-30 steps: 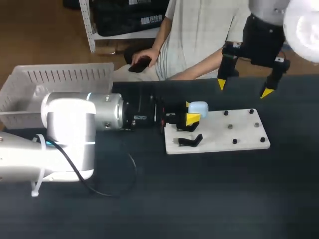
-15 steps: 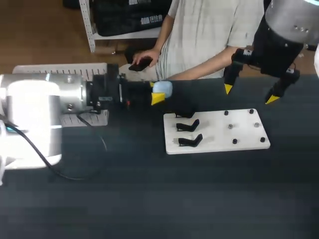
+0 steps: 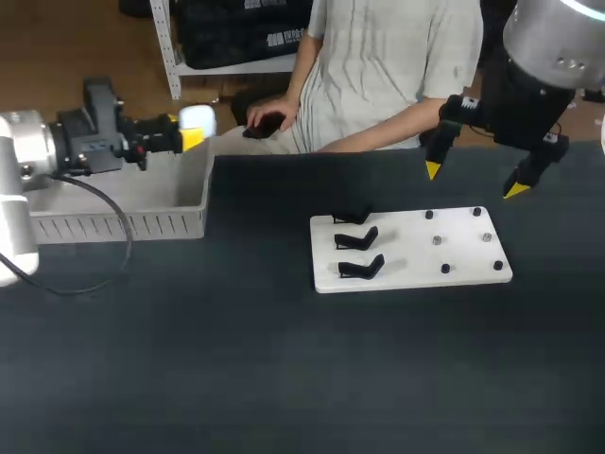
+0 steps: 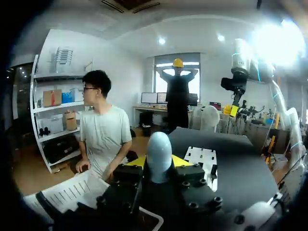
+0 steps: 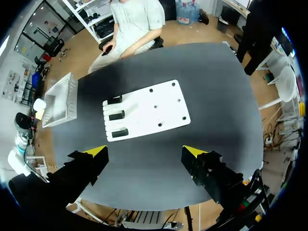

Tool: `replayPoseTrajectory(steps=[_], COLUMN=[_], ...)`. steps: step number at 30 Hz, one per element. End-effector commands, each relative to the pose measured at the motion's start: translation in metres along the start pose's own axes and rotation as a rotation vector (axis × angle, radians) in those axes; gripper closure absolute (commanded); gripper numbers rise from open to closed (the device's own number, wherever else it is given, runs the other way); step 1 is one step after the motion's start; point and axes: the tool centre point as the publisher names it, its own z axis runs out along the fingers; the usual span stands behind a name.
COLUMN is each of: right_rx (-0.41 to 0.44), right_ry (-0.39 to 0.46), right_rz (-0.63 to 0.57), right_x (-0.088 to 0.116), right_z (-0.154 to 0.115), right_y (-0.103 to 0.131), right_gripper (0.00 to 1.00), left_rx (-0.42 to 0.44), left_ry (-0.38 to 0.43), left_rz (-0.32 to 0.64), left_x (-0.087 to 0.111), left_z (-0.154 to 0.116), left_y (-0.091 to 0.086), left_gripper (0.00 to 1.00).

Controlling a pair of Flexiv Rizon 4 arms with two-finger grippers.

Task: Pick up each earbud case from the left stands, insert the matching earbuds, close the lid, and place the case in the box.

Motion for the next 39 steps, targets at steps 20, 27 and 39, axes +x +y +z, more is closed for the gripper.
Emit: replayPoseTrajectory(steps=[20, 27, 39], right_rx=[-0.001, -0.001, -0.001], right_ry=[-0.007, -0.007, -0.007], right_rz=[0.002, 0.002, 0.002], right_x=[0.002, 0.002, 0.002], right_z=[-0.001, -0.001, -0.001], right_y=[-0.002, -0.002, -0.002], right_gripper=[0.0, 0.0, 0.0], left_rx=[-0.413, -0.43, -0.386], left_ry=[0.1, 0.081, 0.065], left_rz=[-0.053, -0.028, 0.047], left_x=[0.017, 0.008, -0.016], left_z=[-0.049, -0.054, -0.052], left_y=[0.084, 0.086, 0.066], left_gripper=[0.83, 0.0, 0.0])
